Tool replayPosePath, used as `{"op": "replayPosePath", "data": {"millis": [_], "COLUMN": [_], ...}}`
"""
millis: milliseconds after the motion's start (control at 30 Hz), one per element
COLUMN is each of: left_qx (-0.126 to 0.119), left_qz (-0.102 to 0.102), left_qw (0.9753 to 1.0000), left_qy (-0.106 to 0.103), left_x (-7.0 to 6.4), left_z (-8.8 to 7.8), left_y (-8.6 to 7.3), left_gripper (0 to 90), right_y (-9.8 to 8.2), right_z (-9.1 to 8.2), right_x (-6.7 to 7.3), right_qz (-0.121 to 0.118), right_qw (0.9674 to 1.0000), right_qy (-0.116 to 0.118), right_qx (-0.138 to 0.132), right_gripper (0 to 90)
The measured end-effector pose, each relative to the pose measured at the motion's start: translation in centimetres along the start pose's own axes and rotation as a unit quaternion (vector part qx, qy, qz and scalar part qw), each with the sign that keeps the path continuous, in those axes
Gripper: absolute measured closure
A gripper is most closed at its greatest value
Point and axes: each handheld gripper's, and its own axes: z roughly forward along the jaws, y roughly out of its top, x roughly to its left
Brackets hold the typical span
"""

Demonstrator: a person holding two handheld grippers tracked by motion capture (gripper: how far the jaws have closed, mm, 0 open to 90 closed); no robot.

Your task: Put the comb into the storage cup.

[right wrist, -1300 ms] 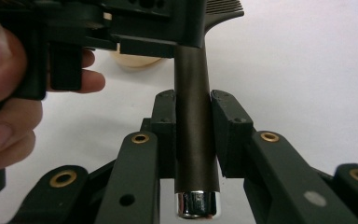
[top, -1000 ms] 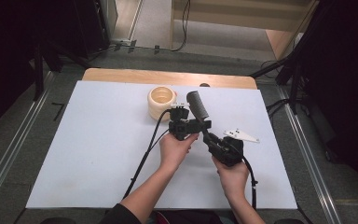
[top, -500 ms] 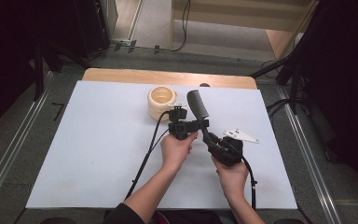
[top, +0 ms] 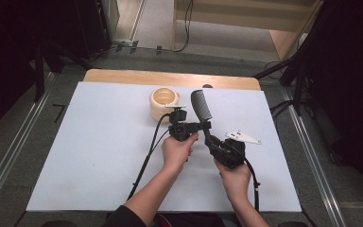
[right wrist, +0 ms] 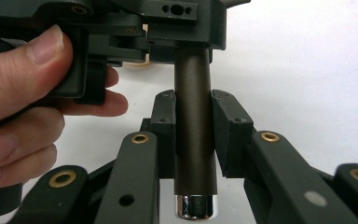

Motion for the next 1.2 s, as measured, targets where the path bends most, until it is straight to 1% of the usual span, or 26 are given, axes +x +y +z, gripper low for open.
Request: {"op": "replayPosePath", "data": {"millis": [133,167,233,333,400,500,533,567,633,733,800,833,867,900,933,967,1000,1033,1067,1100,1133,1167,1200], "left_qx": [-0.001,-0.001,-0.001,-0.001,-0.003,-0.005,-0.007,-0.006,-0.005,-0.002,-0.002,-0.001,0.0,0.001,0.002,0.002,0.004,0.004,0.007,0.006,0.006,0.007,0.007], "left_qz": [0.0,-0.003,-0.004,-0.009,-0.004,0.006,0.014,0.019,0.028,0.047,0.05,0.056,0.059,0.061,0.063,0.063,0.068,0.071,0.072,0.073,0.073,0.081,0.081], "left_qw": [1.0,0.9999,0.9999,0.9996,0.9997,0.9999,0.9999,0.9998,0.9996,0.9987,0.9985,0.998,0.9978,0.9977,0.9974,0.9974,0.9969,0.9967,0.9966,0.9965,0.9965,0.9956,0.9956], "left_qy": [-0.009,-0.015,-0.017,-0.026,-0.024,-0.015,-0.005,-0.002,0.005,0.02,0.023,0.029,0.031,0.032,0.034,0.034,0.038,0.04,0.04,0.04,0.04,0.045,0.045], "left_x": [-0.1,-0.1,-0.1,-0.1,-0.2,-0.2,-0.2,-0.2,-0.2,-0.2,-0.2,-0.2,-0.2,-0.1,-0.1,-0.1,-0.1,-0.1,-0.1,-0.1,-0.1,0.0,0.0], "left_z": [-0.2,-0.2,-0.3,-0.5,-0.7,-0.9,-1.0,-1.0,-1.0,-1.2,-1.2,-1.4,-1.4,-1.5,-1.5,-1.5,-1.6,-1.6,-1.7,-1.7,-1.7,-1.9,-1.9], "left_y": [0.1,0.1,0.1,0.2,0.3,0.5,0.6,0.7,0.8,1.1,1.1,1.2,1.3,1.4,1.4,1.4,1.6,1.6,1.7,1.7,1.7,1.8,1.8], "left_gripper": [71.1,71.6,72.2,72.5,72.9,72.9,72.9,72.9,72.9,72.9,72.8,72.8,72.8,72.8,72.8,72.8,72.8,72.8,72.8,72.8,72.8,72.9,72.9], "right_y": [0.0,0.0,0.0,0.2,0.2,0.3,0.3,0.3,0.2,0.2,0.2,0.1,0.1,0.1,0.0,0.0,0.0,0.1,0.1,0.0,0.0,-0.1,-0.2], "right_z": [0.1,0.1,0.1,0.0,0.0,0.2,0.2,0.4,0.5,0.7,0.8,0.9,1.0,1.1,1.2,1.2,1.3,1.3,1.3,1.3,1.3,1.3,1.3], "right_x": [0.1,0.1,0.1,0.1,0.2,0.2,0.2,0.2,0.2,0.0,0.0,-0.1,-0.2,-0.2,-0.2,-0.2,-0.4,-0.4,-0.4,-0.4,-0.4,-0.4,-0.4], "right_qz": [-0.011,-0.012,-0.014,-0.021,-0.025,-0.032,-0.031,-0.031,-0.032,-0.036,-0.038,-0.043,-0.049,-0.055,-0.054,-0.054,-0.044,-0.044,-0.05,-0.065,-0.065,-0.091,-0.092], "right_qw": [0.9999,0.9999,0.9999,0.9998,0.9997,0.9994,0.9993,0.9992,0.999,0.9984,0.9981,0.9977,0.9973,0.9971,0.9968,0.9968,0.9965,0.9964,0.9962,0.9957,0.9957,0.9936,0.9933], "right_qy": [0.0,-0.001,0.001,0.004,0.004,0.013,0.017,0.02,0.024,0.035,0.039,0.041,0.041,0.035,0.033,0.033,0.045,0.047,0.046,0.039,0.039,0.037,0.041], "right_qx": [0.005,0.006,0.006,0.005,0.003,0.008,0.011,0.014,0.018,0.027,0.029,0.032,0.036,0.041,0.048,0.048,0.054,0.055,0.054,0.053,0.053,0.055,0.057], "right_gripper": [69.5,69.3,69.2,68.4,63.3,54.5,51.3,48.1,44.9,37.9,36.2,31.2,28.6,26.8,26.4,26.4,25.7,25.6,25.6,25.6,25.6,24.6,24.7]}}
